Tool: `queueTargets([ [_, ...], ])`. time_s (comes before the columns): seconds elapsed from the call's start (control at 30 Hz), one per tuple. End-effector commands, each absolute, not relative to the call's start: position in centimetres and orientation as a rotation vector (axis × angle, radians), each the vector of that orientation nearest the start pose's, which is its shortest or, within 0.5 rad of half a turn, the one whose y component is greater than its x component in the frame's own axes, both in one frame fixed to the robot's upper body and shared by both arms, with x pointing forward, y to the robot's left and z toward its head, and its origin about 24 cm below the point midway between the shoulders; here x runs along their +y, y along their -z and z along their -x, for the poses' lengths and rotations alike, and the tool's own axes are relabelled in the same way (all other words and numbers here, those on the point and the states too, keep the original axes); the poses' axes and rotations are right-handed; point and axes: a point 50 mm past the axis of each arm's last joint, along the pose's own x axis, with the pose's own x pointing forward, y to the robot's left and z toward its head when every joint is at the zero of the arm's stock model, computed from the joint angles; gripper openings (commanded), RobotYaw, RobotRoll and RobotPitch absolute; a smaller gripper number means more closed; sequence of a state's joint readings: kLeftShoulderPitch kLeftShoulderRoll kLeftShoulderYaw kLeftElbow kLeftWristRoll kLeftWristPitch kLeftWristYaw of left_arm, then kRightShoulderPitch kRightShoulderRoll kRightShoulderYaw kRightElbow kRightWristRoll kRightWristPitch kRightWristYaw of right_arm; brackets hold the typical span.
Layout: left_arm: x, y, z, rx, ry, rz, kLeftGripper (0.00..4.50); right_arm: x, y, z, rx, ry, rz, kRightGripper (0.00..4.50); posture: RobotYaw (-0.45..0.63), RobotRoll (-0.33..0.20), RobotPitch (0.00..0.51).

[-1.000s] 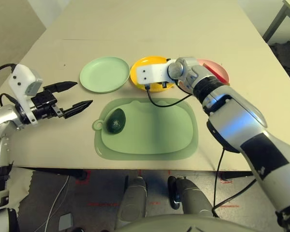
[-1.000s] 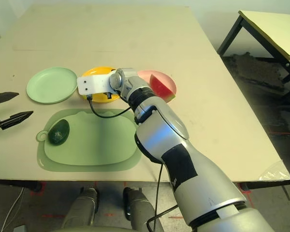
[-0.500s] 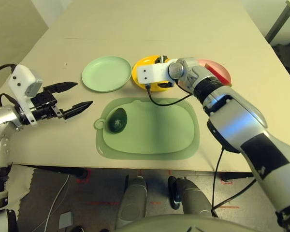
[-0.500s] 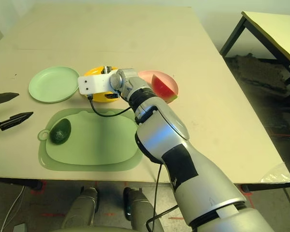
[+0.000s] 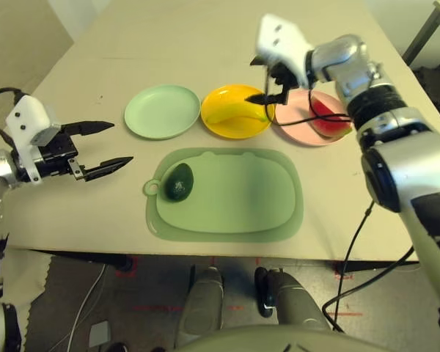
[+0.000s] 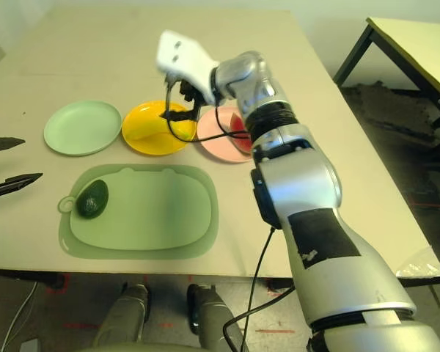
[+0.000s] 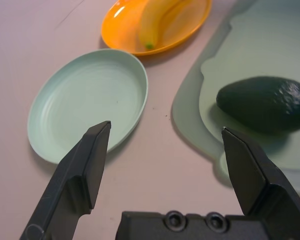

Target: Place the fruits into color-matched plates.

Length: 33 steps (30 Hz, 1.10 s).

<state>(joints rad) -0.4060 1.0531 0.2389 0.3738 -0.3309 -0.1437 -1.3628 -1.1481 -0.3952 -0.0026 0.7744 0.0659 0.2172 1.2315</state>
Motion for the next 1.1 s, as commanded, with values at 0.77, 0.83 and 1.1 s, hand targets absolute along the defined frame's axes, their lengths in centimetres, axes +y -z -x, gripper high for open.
queueTargets([
  [0.77,27.6,-22.7,-29.6,0.125,1.512,-1.341,4.5,-14.9,-11.7,-27.0,-0.103,-1.534,0.185,4.48,0.0,0.0,0.148],
  [0.83,27.3,-22.5,-29.6,0.107,1.546,-1.381,4.5,-14.9,-11.6,-27.2,-0.113,-1.521,0.183,4.48,-0.01,0.0,0.147],
  [1.1,25.6,-22.4,-30.0,0.009,1.645,-1.504,4.5,-14.5,-11.6,-27.3,-0.127,-1.491,0.162,4.48,-0.03,0.0,0.141],
])
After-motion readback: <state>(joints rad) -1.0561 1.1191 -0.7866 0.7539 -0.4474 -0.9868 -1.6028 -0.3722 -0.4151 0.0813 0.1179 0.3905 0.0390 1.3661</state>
